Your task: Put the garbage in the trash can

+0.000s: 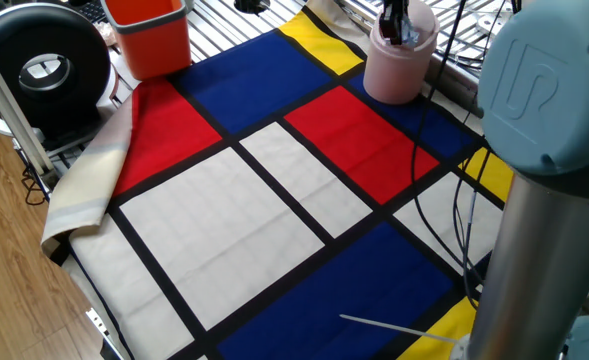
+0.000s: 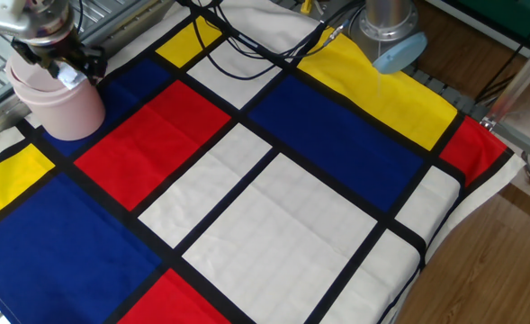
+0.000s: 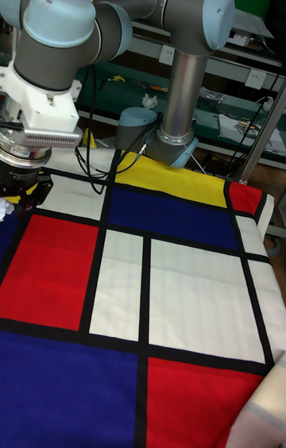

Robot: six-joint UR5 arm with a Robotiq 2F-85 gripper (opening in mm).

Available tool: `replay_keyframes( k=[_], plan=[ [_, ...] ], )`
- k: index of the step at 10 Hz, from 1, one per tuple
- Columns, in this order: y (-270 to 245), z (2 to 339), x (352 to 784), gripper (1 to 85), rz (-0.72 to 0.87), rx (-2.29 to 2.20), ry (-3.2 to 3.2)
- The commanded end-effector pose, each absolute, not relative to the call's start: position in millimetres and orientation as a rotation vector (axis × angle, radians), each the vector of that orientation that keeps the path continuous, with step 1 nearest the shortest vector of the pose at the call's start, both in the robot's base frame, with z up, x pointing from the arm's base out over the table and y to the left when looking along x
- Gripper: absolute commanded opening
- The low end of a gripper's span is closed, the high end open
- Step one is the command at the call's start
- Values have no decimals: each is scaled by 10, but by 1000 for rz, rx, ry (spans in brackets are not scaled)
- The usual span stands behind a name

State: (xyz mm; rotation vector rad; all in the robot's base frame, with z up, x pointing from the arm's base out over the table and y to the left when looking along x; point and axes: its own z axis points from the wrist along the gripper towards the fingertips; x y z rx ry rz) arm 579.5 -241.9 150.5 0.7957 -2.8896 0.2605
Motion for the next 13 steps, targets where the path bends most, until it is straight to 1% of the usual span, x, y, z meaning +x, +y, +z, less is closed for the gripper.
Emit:
replay_keyframes(
  k=[1, 5, 6, 7, 8, 9, 10, 11, 13],
  plan=[
    [-2393, 1505, 5841, 633, 248, 837, -2900],
    [-2432, 1514, 5817, 617, 264, 846, -2881],
    [-2470, 1525, 5781, 547, 279, 833, -2865],
    [-2501, 1533, 5774, 510, 296, 821, -2861],
    [-2547, 1548, 5738, 403, 316, 799, -2847],
    [-2581, 1557, 5734, 373, 334, 793, -2842],
    [-2592, 1560, 5734, 370, 342, 786, -2842],
    [-2604, 1564, 5730, 340, 347, 782, -2840],
    [-2616, 1566, 5742, 330, 356, 788, -2840]
  ],
)
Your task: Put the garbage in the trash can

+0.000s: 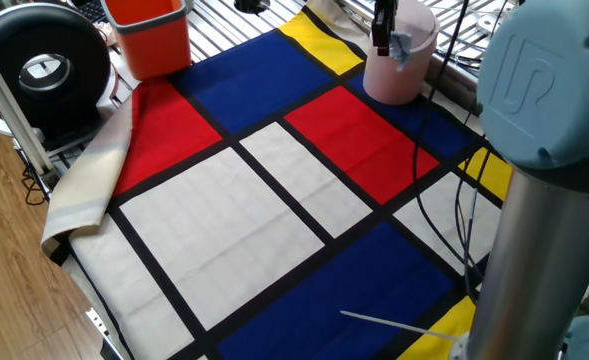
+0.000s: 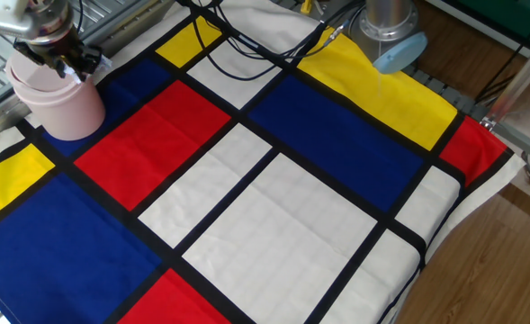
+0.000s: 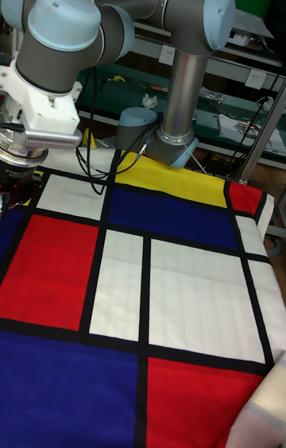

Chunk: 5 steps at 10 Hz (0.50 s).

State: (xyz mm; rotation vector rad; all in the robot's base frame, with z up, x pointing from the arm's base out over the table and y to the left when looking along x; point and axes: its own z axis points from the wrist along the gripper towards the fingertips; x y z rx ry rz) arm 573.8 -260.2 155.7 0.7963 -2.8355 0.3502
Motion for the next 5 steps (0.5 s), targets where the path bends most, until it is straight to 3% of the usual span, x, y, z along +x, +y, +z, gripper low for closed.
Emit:
replay_keyframes(
  k=[1, 5],
  plan=[
    [-2620, 1566, 5754, 317, 360, 792, -2843],
    [-2658, 1577, 5758, 303, 383, 783, -2840]
  ],
)
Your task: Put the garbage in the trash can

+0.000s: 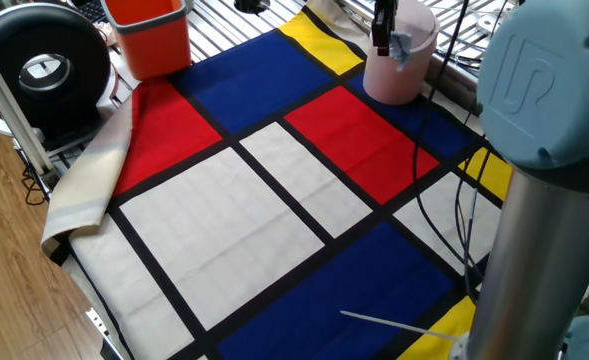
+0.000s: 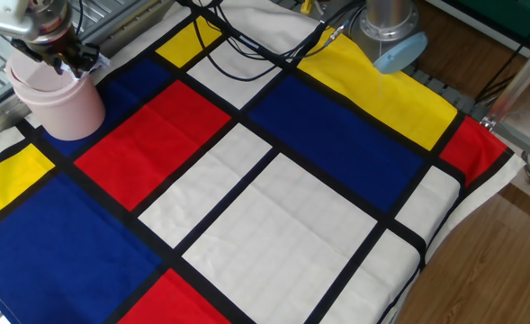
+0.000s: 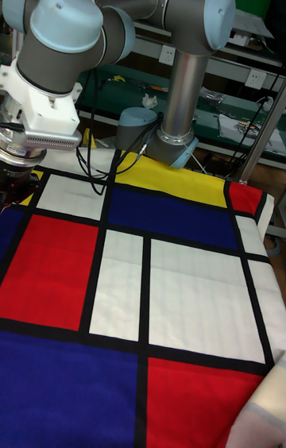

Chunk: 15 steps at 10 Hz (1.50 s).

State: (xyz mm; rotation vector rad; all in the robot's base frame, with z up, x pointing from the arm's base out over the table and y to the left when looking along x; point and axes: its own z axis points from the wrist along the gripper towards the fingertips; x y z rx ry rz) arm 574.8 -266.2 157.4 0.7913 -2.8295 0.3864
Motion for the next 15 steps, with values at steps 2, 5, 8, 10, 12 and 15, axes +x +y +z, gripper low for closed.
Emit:
replay_keyframes(
  k=[2, 5, 8, 10, 12, 15],
  plan=[
    [-2658, 1576, 5766, 273, 386, 772, -2847],
    [-2666, 1577, 5774, 263, 392, 770, -2849],
    [-2678, 1578, 5806, 240, 405, 773, -2858],
    [-2705, 1586, 5822, 227, 423, 774, -2858],
    [-2709, 1587, 5822, 220, 425, 772, -2858],
    [-2763, 1601, 5901, 170, 471, 789, -2870]
  ],
)
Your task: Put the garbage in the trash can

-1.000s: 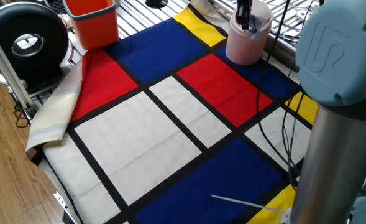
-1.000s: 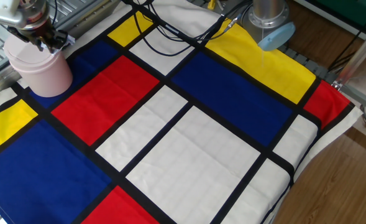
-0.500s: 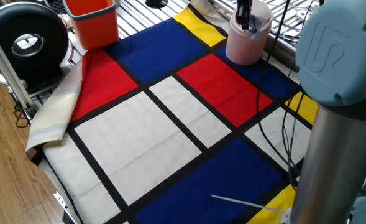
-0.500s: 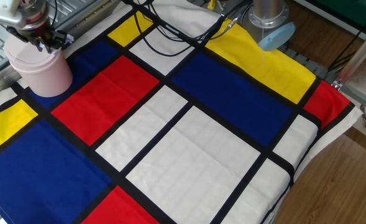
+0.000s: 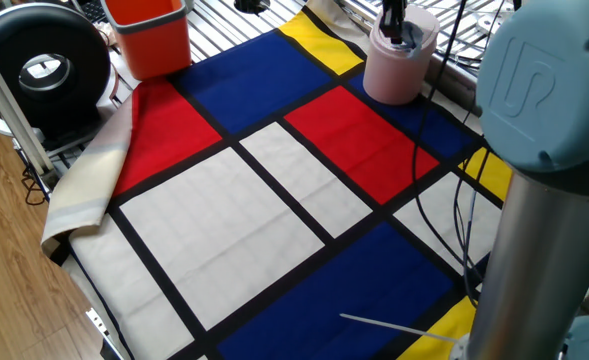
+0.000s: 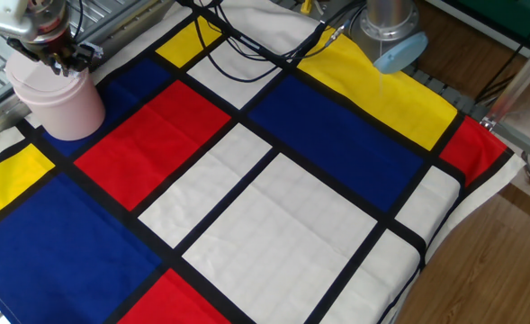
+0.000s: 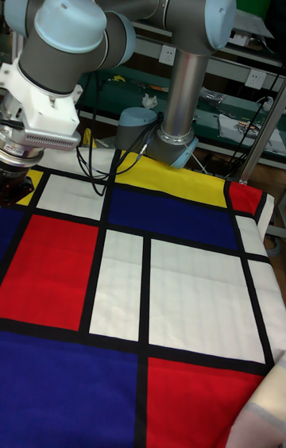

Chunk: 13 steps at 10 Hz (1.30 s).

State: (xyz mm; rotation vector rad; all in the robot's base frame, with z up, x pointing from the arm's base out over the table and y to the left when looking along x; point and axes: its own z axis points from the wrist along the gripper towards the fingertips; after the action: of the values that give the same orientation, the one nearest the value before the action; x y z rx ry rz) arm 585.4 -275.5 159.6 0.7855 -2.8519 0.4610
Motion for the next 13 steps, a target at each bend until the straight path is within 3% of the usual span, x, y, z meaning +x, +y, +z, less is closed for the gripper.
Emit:
replay_keyframes(
  k=[1, 4, 5, 7, 13],
  plan=[
    [-2778, 1605, 5917, 157, 482, 798, -2869],
    [-2628, 1517, 6076, 230, 415, 923, -2899],
    [-2626, 1504, 6088, 353, 413, 957, -2883],
    [-2612, 1457, 6115, 430, 399, 992, -2871],
    [-2681, 1609, 6183, 513, 487, 1040, -2811]
  ],
)
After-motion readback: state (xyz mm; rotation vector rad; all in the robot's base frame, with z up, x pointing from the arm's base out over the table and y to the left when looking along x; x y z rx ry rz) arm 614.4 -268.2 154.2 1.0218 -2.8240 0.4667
